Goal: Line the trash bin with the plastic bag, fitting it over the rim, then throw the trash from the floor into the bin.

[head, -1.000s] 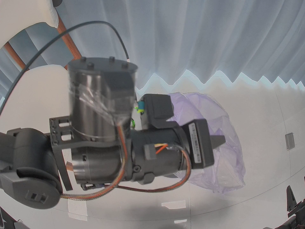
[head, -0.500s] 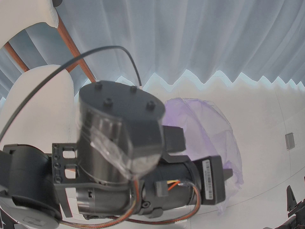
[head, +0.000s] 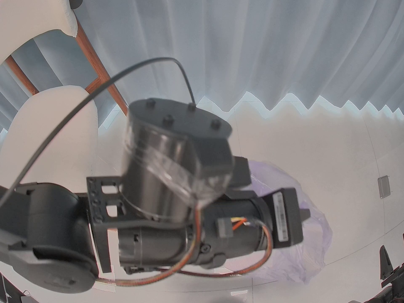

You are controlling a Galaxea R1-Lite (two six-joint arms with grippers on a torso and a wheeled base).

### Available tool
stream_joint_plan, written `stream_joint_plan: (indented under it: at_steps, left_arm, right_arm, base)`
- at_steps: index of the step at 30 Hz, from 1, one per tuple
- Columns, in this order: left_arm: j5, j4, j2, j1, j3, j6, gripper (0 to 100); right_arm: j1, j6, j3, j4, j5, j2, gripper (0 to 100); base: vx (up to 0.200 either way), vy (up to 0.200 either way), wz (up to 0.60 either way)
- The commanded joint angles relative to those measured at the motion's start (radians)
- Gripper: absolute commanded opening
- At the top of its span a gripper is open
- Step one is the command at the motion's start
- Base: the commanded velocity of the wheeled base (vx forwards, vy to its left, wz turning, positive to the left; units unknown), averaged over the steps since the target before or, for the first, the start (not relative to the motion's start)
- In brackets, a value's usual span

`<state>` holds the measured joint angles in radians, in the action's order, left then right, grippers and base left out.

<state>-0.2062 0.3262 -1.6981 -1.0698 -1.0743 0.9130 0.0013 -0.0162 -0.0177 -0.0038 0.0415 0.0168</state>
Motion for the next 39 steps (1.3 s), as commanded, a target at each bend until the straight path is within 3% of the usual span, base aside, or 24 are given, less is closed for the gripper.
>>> stream_joint_plan:
  at_steps: [1, 2, 3, 6, 9, 17, 21, 22, 24, 32, 36, 39]
  left_arm:
    - [-0.033, 0.025, -0.012, 0.110, -0.019, -0.002, 0]
    - [-0.068, 0.040, -0.012, 0.165, -0.027, -0.002, 0]
    - [-0.071, 0.042, -0.012, 0.171, -0.027, -0.002, 0]
    - [-0.188, 0.051, 0.006, 0.320, -0.038, -0.013, 0]
    - [-0.246, 0.080, 0.020, 0.407, -0.078, -0.017, 0]
    - [-0.280, 0.229, -0.040, 0.585, -0.200, -0.022, 0]
    - [-0.277, 0.257, -0.046, 0.590, -0.130, -0.114, 0]
    - [-0.280, 0.300, -0.060, 0.587, -0.064, -0.229, 0]
    - [-0.282, 0.373, -0.078, 0.580, 0.014, -0.318, 0]
    - [-0.274, 0.622, -0.083, 0.508, 0.220, -0.194, 0]
    - [-0.271, 0.723, -0.107, 0.536, 0.238, -0.192, 0]
    - [-0.265, 0.800, -0.135, 0.599, 0.238, -0.195, 0]
  right_arm:
    - [0.000, 0.001, 0.018, -0.001, 0.000, -0.017, 100]
    - [0.000, 0.001, 0.018, -0.001, 0.001, -0.017, 100]
    - [0.000, 0.001, 0.018, -0.001, 0.000, -0.017, 100]
    - [0.000, 0.001, 0.018, -0.001, 0.000, -0.017, 100]
    - [0.000, 0.001, 0.018, -0.001, 0.000, -0.017, 100]
    - [0.000, 0.005, 0.018, 0.001, 0.000, -0.017, 100]
    - [0.000, 0.007, 0.018, 0.001, 0.000, -0.017, 100]
    - [0.000, 0.007, 0.018, 0.001, -0.002, -0.017, 100]
    - [0.000, 0.009, 0.018, 0.001, -0.002, -0.017, 100]
    - [0.000, 0.012, 0.018, 0.001, -0.002, -0.017, 100]
    - [0.000, 0.012, 0.018, 0.001, -0.002, -0.017, 100]
    - [0.000, 0.012, 0.018, 0.001, -0.002, -0.017, 100]
  base:
    - [0.000, 0.000, 0.00]
    - [0.000, 0.000, 0.00]
    - [0.000, 0.000, 0.00]
    - [0.000, 0.000, 0.00]
    - [0.000, 0.000, 0.00]
    - [0.000, 0.000, 0.00]
    - [0.000, 0.000, 0.00]
    - [0.000, 0.000, 0.00]
    - [0.000, 0.000, 0.00]
    - [0.000, 0.000, 0.00]
    - [0.000, 0.000, 0.00]
    - [0.000, 0.000, 0.00]
